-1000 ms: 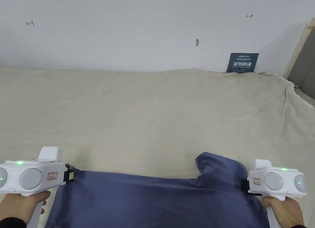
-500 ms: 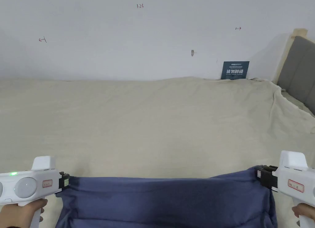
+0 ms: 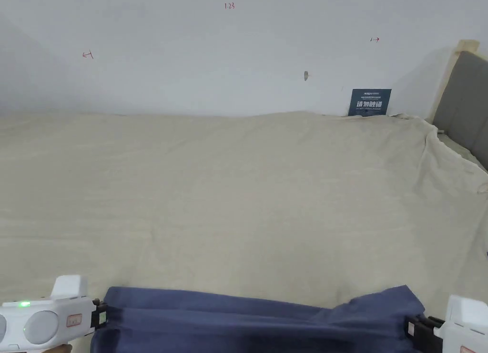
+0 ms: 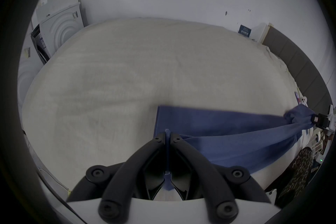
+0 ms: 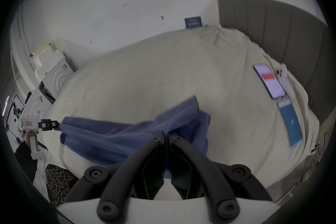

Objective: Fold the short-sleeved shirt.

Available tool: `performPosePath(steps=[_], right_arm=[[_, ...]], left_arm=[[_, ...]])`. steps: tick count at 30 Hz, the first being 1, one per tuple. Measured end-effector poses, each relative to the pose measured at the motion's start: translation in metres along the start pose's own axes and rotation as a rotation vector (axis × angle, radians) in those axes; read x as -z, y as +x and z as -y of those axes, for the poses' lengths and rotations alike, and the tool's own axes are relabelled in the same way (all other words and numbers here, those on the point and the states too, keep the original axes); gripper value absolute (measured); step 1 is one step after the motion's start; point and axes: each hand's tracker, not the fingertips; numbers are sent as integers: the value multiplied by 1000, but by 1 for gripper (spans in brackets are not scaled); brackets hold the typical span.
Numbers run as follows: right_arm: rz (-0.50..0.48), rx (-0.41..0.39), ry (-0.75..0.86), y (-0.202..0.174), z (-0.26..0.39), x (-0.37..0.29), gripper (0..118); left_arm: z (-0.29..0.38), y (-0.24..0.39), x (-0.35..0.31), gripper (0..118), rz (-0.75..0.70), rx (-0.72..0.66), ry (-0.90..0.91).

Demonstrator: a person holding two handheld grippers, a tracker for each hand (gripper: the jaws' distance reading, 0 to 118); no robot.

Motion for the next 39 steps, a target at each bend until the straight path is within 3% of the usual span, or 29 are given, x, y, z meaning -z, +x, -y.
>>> performPosePath(steps=[7,13,15,16,17,19,20,27,34,37,39], right_arm=[[102,21,-91,2,44,30,2],[137,36,-106,-1,52,39,2],[138,32,-95,-4,50,33,9],[135,33,-83,-6,46,27,22],[144,28,-67,-10,40,21,50],[145,1,12,-23,25,1,85],[141,-7,50,-27,17,-7,91],[142,-105,401,-69,-44,-72,91],[191,-189,567,-106,-54,-96,90],[208,-213,605,-118,-51,-100,87],[218,-231,620,-121,-50,-100,76]], left_arm=[[45,1,19,2,-38,-9,-46],[46,4,17,3,-50,-18,-52],[42,4,12,21,-46,-25,-60],[39,3,8,38,-38,-44,-61],[36,4,2,76,-31,-62,-55],[25,5,-16,102,-21,-99,14],[20,6,-24,104,-16,-103,51],[-30,32,-106,104,-14,-56,372],[-44,54,-138,103,-102,-4,587],[-40,62,-143,100,-143,7,647],[-36,65,-144,90,-140,9,658]])
